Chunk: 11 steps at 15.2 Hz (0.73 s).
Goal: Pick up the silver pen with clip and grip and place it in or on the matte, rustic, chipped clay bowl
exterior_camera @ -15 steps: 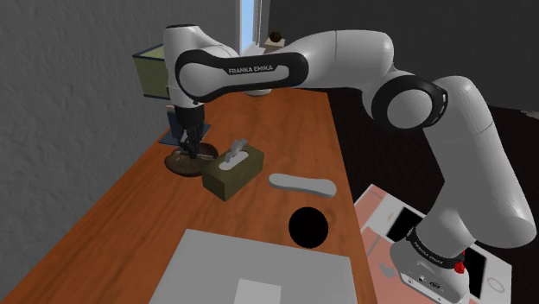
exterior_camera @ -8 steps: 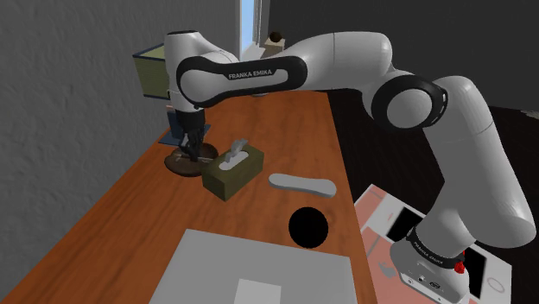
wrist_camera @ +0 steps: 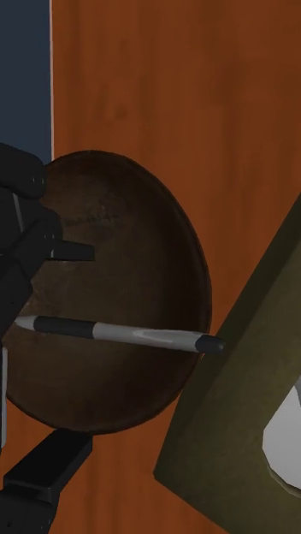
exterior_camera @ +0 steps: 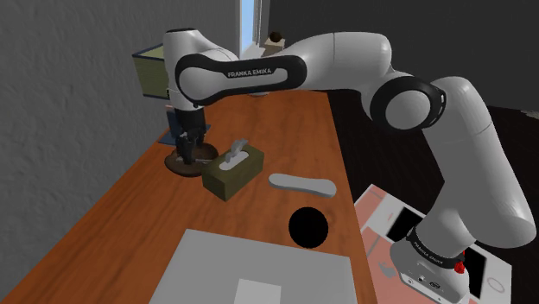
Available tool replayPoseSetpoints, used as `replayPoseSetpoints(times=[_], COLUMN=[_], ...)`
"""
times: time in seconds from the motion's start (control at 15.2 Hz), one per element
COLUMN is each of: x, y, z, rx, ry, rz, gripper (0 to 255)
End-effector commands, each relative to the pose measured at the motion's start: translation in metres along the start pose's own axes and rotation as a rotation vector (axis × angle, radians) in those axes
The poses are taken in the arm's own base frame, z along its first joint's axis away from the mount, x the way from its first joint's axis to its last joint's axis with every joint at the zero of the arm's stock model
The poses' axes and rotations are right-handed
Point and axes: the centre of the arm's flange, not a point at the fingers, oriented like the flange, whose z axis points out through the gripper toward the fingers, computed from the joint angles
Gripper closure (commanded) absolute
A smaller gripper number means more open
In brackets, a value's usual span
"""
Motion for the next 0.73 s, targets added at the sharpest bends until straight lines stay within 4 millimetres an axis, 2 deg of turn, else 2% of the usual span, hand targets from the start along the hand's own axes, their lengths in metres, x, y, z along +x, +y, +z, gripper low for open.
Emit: replayPoseSetpoints(times=[0.0,0.13,0.66], x=[-0.002,-0.001,-0.001], y=[0.003,0.003,0.003], z=[-0.019,-0.043,-0.043], rx=[-0.001,-0.001,-0.001], ry=[-0.002,-0.002,-0.002], rz=[0.003,0.003,0.003], gripper=[0,0,0])
